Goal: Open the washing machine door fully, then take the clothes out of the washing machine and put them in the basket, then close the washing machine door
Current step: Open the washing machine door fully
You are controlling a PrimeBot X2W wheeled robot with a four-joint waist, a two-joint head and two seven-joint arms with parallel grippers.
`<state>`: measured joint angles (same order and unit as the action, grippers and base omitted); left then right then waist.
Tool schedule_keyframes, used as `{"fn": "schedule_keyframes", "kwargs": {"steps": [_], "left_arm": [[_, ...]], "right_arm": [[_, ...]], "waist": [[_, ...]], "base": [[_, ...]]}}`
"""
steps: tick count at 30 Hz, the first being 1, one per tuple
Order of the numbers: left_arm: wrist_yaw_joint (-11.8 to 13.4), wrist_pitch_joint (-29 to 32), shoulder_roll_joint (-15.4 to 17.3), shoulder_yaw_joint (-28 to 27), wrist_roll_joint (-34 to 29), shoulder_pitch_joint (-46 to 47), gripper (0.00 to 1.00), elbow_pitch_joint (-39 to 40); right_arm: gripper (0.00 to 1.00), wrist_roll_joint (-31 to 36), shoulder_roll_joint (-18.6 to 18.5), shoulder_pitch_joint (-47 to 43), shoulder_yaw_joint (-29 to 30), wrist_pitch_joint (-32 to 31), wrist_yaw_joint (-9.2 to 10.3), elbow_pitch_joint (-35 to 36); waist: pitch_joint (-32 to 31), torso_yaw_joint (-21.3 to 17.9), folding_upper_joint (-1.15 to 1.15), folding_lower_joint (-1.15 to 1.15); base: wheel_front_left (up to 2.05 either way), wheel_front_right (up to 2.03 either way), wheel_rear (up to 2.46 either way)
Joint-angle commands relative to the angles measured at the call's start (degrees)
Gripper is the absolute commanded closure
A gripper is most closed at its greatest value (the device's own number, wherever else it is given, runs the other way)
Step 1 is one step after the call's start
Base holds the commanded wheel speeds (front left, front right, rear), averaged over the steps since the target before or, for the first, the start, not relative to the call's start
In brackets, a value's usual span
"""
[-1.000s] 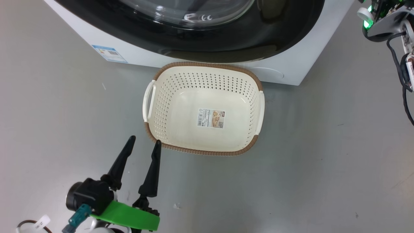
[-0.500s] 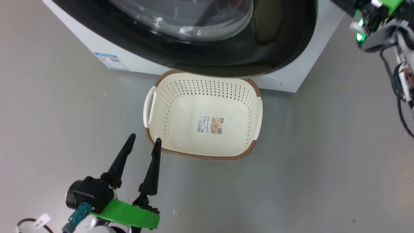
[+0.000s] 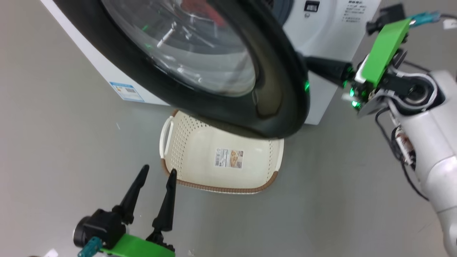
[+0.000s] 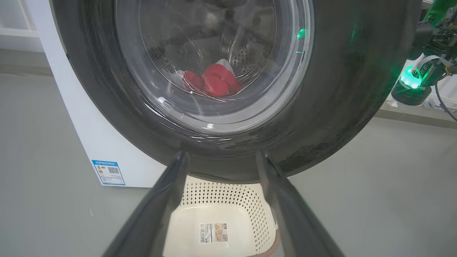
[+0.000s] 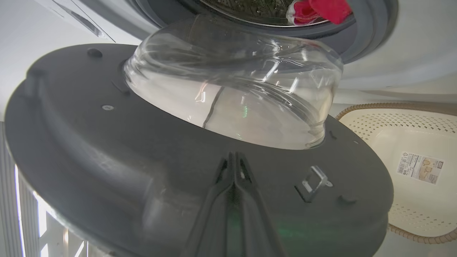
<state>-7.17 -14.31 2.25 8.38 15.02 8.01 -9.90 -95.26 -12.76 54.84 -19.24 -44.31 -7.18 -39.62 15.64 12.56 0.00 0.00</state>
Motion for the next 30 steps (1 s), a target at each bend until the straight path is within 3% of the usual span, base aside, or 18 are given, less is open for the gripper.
{"fn": "schedule_keyframes", "kwargs": {"steps": [1,30], "left_arm": [[-0.32,-0.69,0.67,-2.1,-0.56,-0.56,0.0,1.08],[-0.32,-0.69,0.64,-3.7,-1.23,-8.55,0.0,1.68]], "right_arm": [[1.0,0.57,1.28,-1.39,-0.74,-0.72,-0.31,2.22],[1.0,1.14,5.92,-18.88,-2.45,-2.09,-0.31,14.14]], "waist": [[-1.55,0.32,0.0,0.0],[-11.45,8.13,0.0,0.0]], "base": [[0.0,0.0,0.0],[0.0,0.0,0.0]]}}
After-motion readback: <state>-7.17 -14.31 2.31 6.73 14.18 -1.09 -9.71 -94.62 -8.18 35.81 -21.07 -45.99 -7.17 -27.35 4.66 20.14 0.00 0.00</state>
